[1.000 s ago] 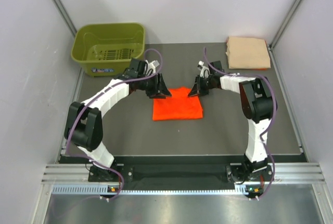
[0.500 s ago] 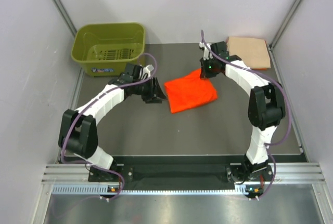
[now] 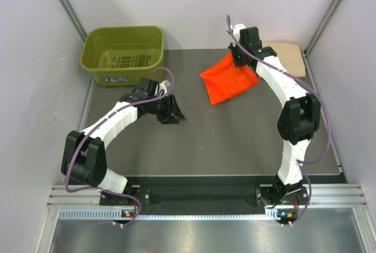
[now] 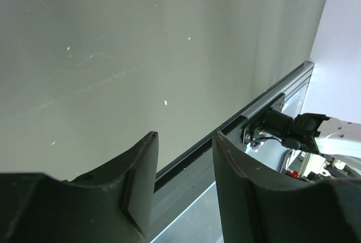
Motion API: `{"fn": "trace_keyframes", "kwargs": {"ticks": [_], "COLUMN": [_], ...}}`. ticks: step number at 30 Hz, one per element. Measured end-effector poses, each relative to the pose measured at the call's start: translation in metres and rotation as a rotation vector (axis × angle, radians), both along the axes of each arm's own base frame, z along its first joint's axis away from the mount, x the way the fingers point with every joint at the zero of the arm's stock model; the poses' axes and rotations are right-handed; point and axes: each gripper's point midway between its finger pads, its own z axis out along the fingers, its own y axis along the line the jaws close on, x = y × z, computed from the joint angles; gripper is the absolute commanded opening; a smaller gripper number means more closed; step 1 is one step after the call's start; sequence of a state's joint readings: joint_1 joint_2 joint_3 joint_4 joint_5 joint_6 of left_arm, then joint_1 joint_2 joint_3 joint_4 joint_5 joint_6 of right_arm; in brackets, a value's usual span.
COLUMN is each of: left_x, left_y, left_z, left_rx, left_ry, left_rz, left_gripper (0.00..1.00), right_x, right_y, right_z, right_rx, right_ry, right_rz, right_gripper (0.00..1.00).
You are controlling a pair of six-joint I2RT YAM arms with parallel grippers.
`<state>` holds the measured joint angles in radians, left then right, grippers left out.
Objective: Fold and stack the t-shirts
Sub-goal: Neatly place the folded tshirt to the corner
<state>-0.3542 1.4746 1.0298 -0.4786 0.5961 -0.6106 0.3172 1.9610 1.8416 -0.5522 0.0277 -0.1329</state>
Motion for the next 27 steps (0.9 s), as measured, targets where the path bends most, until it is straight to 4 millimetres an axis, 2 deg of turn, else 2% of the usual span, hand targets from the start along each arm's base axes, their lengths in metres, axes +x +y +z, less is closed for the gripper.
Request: {"fn": "trace_keyframes", "kwargs": {"ticks": [7, 13, 19, 27], "left_x": [-0.002, -0.003, -0.007, -0.009], "left_y": [0.004, 0.005, 0.006, 0.006], "left_z": [-0.004, -0.006, -0.014, -0.022], "left_rx": [0.026, 0.035, 0.043, 0.048], "left_ry": [0.005, -0.003, 0.016, 0.043], "left_rz": [-0.003, -0.014, -0.018, -0.027], "left_gripper": [0.48, 0.48, 0.48, 0.48], "right_x": [0.044, 0.071, 0.074, 0.076], "right_y": [-0.020, -0.060, -0.095, -0.117], "right_z": [0.018, 0.026, 0.031, 0.042], "right_rx": [-0.076, -0.144, -0.208, -0.231], "right_ry": [-0.071, -0.095, -0.093, -0.108], "right_rz": [-0.048, -0.097, -0.126, -0.141], "right_gripper": [0.00, 0.00, 0.00, 0.00]}}
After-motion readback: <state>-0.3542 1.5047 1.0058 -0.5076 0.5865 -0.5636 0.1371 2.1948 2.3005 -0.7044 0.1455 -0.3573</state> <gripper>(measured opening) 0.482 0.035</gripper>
